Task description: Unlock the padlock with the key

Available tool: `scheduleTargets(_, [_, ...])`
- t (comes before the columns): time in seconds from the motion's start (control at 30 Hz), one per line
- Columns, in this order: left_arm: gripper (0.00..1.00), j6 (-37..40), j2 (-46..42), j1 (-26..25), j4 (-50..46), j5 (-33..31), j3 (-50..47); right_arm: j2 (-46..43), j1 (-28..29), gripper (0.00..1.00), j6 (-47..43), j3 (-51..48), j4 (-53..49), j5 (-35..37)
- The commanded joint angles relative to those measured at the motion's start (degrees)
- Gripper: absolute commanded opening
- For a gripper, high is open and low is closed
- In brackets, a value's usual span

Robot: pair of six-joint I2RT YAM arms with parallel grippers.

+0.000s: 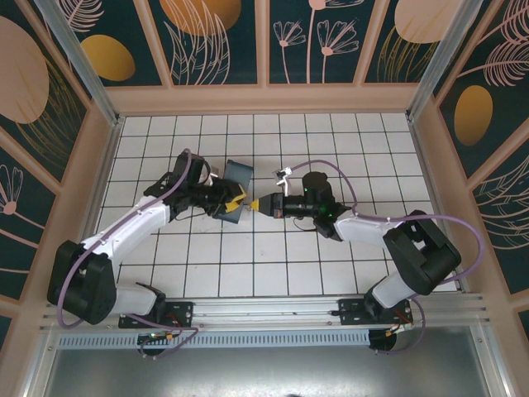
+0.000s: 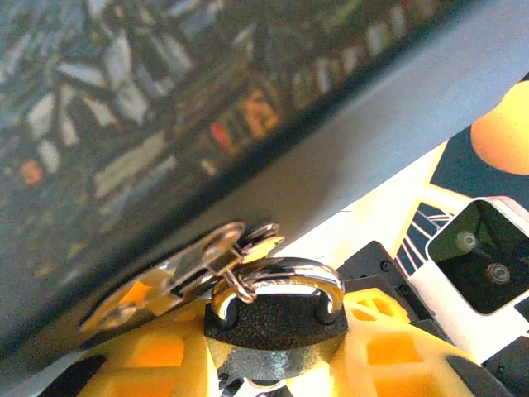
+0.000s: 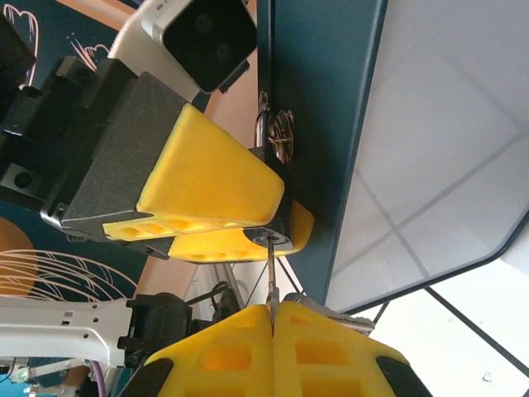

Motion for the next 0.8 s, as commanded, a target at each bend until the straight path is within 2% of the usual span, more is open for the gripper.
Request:
scheduleTargets(0.0, [0.13,-4.3,-1.7,-0.6,4.6,1.3,-1.1,1.7,0.9,0.00,5.1,0.5,12.2,1.5])
scheduleTargets(0.23, [0.13,-8.5,-3.4,-0.5,7.6,-0.4,-2.9,5.2,0.9,0.00,14.7,-3.4,24.3,1.0])
scheduleTargets(0.43, [0.13,-7.8,-2.7,-0.4,8.0,1.3,-2.2,6.6,1.0,0.00,15.6,-3.6,26.8,1.2])
scheduleTargets(0.77, [0.13,-7.5,-2.6,-0.5,8.0,1.8,-1.5,10.1,2.3,0.00,14.7,0.2,24.5,1.5])
